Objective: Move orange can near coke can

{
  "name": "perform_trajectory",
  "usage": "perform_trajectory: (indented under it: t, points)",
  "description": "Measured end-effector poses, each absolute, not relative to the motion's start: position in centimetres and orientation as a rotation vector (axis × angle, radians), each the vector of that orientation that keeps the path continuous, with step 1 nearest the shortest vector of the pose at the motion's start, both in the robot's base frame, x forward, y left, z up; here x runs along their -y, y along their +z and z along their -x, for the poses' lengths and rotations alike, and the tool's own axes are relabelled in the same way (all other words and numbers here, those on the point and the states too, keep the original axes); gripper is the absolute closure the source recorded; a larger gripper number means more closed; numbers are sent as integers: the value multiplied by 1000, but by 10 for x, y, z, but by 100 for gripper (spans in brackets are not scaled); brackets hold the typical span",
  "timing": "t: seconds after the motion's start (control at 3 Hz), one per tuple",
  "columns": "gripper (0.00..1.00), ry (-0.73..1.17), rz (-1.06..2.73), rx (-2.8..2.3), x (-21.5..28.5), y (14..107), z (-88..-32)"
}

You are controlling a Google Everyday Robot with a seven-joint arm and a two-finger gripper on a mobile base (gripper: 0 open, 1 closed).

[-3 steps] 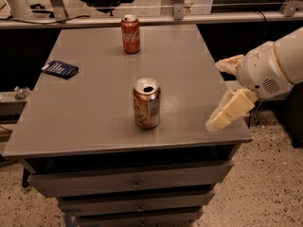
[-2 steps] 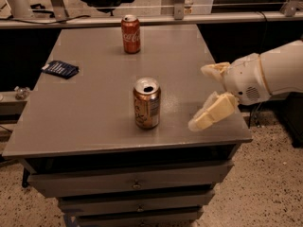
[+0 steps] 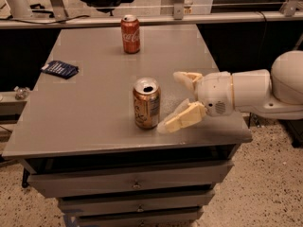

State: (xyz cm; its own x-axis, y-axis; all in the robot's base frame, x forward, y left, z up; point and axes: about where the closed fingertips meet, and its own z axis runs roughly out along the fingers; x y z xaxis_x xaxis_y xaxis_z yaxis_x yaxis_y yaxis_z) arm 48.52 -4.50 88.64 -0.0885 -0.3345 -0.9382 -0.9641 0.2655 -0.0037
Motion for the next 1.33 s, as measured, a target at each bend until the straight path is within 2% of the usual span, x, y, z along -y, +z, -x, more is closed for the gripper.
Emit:
perform_trajectory:
  t: [0.33, 0.67, 1.33]
  points:
    - [0, 942, 1172, -1515, 14, 883, -482]
    - [16, 997, 1128, -1452, -9, 881, -480]
    - [63, 1004, 1085, -1422, -16, 881, -480]
